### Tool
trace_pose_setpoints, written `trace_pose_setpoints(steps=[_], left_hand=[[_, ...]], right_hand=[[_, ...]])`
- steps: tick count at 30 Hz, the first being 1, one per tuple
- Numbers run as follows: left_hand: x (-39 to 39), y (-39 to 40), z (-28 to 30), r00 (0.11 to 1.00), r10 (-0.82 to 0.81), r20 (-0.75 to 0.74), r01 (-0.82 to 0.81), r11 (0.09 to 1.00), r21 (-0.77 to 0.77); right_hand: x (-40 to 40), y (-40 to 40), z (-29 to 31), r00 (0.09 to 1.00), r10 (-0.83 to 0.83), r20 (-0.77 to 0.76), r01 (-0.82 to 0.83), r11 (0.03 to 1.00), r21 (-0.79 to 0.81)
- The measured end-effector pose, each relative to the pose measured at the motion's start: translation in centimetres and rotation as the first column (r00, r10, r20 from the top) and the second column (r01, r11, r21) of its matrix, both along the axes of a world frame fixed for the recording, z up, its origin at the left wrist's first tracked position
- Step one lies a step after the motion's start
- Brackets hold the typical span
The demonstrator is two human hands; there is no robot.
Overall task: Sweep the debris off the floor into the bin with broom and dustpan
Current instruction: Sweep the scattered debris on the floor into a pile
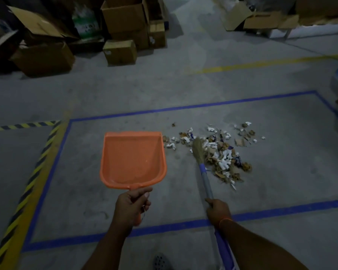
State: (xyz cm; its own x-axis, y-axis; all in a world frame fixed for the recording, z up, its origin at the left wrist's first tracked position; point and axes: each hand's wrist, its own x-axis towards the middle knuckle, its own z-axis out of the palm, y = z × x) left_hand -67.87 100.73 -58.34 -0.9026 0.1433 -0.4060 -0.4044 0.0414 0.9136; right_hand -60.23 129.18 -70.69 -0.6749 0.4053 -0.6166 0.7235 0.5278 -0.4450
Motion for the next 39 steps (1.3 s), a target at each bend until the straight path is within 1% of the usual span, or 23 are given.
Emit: trace_pose_setpoints(steps=[8,12,15,17,20,25,29,33,36,39], left_hand=[[-9.9,-6.3,-0.1,0.999,-0.032,0.019,0.033,0.996,-0.08],[-16.1,-7.6,-1.0,0.996,-0.087,0.024,0.089,0.991,-0.104],[-21.0,-8.2,-2.1,0.995,-0.088,0.038,0.092,0.989,-0.119],[-24.6,-8.7,-3.0,0.992,-0.119,0.048,0.125,0.983,-0.137],[-29.0,-9.4,-3.6,0.984,-0.163,0.072,0.173,0.974,-0.149],[-35.1,-10.2,-3.4,0.969,-0.232,0.09,0.242,0.963,-0.12],[-40.3,-10.0,-3.1,0.947,-0.314,0.068,0.319,0.943,-0.09],[-45.5,-10.4,-2.4,0.913,-0.403,0.066,0.406,0.913,-0.042],[-49.9,-11.5,-1.7,0.875,-0.48,0.061,0.482,0.876,-0.024],[-54.2,-12.8,-1.1,0.848,-0.528,0.058,0.53,0.848,-0.026]], right_hand=[[-12.2,-8.5,-0.9,0.998,0.056,-0.021,-0.057,0.997,-0.046],[-19.4,-12.1,-2.9,0.999,0.035,-0.011,-0.036,0.994,-0.104],[-24.9,-14.5,-4.9,1.0,-0.001,0.001,0.002,0.99,-0.144],[-28.1,-15.8,-5.8,0.998,-0.057,0.029,0.061,0.983,-0.176],[-30.6,-16.6,-6.5,0.983,-0.169,0.066,0.178,0.969,-0.171],[-32.3,-14.8,-5.9,0.94,-0.33,0.085,0.337,0.937,-0.095],[-33.3,-14.6,-5.1,0.898,-0.435,0.065,0.437,0.899,-0.029],[-35.4,-17.5,-3.9,0.851,-0.525,0.025,0.525,0.851,0.001],[-38.5,-20.3,-3.2,0.817,-0.577,-0.022,0.577,0.816,0.021],[-42.6,-23.1,-3.0,0.815,-0.578,-0.042,0.578,0.816,-0.001]])
